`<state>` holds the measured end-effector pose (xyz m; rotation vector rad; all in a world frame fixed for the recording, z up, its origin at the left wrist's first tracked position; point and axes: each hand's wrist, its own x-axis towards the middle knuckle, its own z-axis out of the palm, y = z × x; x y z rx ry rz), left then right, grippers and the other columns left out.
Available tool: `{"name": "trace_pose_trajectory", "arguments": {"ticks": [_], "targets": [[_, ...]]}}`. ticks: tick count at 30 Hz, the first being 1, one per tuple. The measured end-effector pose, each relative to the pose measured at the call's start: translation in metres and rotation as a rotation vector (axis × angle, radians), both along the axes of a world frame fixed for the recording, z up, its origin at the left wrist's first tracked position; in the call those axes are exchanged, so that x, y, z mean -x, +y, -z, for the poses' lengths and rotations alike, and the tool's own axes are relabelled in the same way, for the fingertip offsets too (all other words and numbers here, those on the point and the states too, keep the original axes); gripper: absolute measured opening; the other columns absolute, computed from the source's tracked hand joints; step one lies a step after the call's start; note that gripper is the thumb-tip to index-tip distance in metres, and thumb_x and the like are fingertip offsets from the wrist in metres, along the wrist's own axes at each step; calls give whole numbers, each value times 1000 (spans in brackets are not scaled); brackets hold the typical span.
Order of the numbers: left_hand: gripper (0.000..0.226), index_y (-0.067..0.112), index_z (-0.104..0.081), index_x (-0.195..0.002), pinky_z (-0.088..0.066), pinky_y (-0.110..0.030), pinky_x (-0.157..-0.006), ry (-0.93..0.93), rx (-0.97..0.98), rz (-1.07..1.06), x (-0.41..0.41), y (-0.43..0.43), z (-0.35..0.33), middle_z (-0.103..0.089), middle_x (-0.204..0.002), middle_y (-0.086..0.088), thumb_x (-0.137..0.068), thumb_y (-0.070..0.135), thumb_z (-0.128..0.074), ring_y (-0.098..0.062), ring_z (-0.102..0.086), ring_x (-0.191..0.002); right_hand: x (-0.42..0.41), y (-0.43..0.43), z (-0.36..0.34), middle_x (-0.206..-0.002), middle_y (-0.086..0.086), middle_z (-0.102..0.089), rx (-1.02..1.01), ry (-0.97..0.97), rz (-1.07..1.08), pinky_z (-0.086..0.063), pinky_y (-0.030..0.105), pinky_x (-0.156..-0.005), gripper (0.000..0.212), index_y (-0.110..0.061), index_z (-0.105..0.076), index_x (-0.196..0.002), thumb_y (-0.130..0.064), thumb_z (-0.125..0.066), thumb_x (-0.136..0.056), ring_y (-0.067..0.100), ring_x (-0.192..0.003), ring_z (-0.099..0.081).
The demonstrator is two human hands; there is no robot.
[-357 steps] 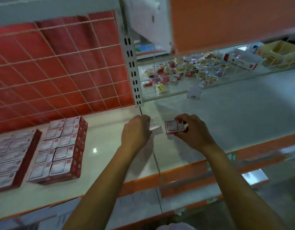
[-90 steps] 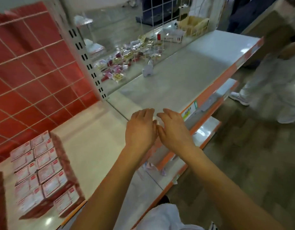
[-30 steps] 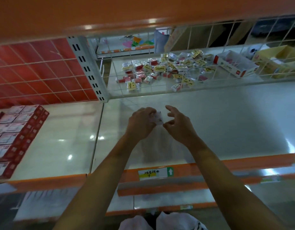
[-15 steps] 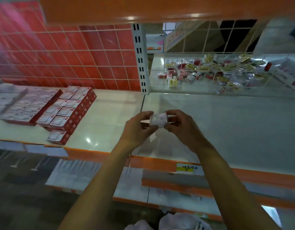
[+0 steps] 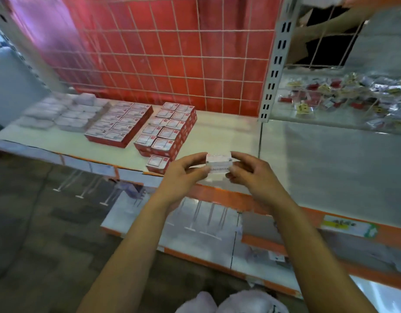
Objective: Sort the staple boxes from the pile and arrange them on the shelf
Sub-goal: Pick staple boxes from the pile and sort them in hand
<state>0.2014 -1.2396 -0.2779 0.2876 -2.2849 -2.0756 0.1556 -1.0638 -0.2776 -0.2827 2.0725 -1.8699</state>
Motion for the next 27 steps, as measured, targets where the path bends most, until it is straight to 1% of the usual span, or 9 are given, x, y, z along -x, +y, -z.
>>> {"name": "trace_pose_trajectory", "arguments": {"ticks": [2,4,8,11,16,18,20,22,27], "targets": [[37,15,-59,-124,-52,-18,-76,-4,-9,-17,-11,-21,-1,-67,-110,5,-89,5,-63,-3,-66,-93,-11,-21,0,-94,3,-68,9,-3,-15,-56,30,-83,39,-13,-53,-130,-6,-56,-92,14,-82,-67],[38,14,-58,-126,-53,-18,-74,-5,-15,-34,-21,-42,-1,-67,-109,5,-89,4,-61,-4,-67,-90,-20,-44,-1,-97,2,-68,15,-12,-24,-55,26,-79,39,-16,-53,-130,-7,-57,-92,12,-83,-68],[38,20,-59,-122,-53,-20,-83,4,-2,-71,-40,-81,-4,-68,-110,5,-89,2,-62,-6,-65,-96,-34,-88,-6,-98,-2,-68,11,16,-49,-52,16,-70,42,-20,-55,-125,-3,-62,-87,6,-82,-66],[42,14,-59,-126,-53,-17,-80,7,14,-105,-54,-106,-6,-67,-114,4,-87,0,-63,-4,-65,-99,-40,-118,-7,-101,-4,-67,-27,33,-69,-55,21,-72,41,-24,-56,-121,-6,-65,-85,10,-90,-65],[43,20,-58,-124,-52,-13,-71,23,27,-164,-67,-138,-8,-67,-105,14,-87,-2,-62,7,-65,-89,-41,-161,-7,-114,-6,-62,-131,101,-90,-56,26,-80,42,-25,-53,-120,-9,-68,-83,10,-91,-63],[44,20,-57,-125,-50,-11,-68,22,30,-196,-69,-150,-6,-64,-100,20,-87,-2,-62,11,-64,-86,-38,-177,-5,-118,-5,-62,-155,130,-113,-56,23,-77,43,-23,-54,-120,-10,-70,-82,9,-92,-63],[45,19,-56,-127,-51,-11,-69,10,39,-223,-68,-165,-3,-64,-99,21,-87,-2,-62,10,-65,-87,-35,-195,-3,-121,-4,-62,-184,171,-139,-54,17,-69,42,-22,-53,-119,-11,-70,-82,7,-90,-63],[44,22,-57,-125,-51,-11,-69,-5,48,-234,-64,-182,-1,-63,-98,23,-88,-1,-62,9,-65,-87,-29,-213,-2,-124,-4,-60,-198,195,-161,-53,15,-65,44,-22,-52,-121,-12,-70,-82,5,-88,-63],[43,33,-60,-115,-52,-14,-73,-38,64,-264,-43,-228,-2,-66,-100,21,-85,1,-66,6,-65,-93,-9,-263,-2,-131,-1,-55,-251,242,-211,-52,14,-68,54,-28,-47,-129,-16,-71,-82,6,-89,-57]]}}
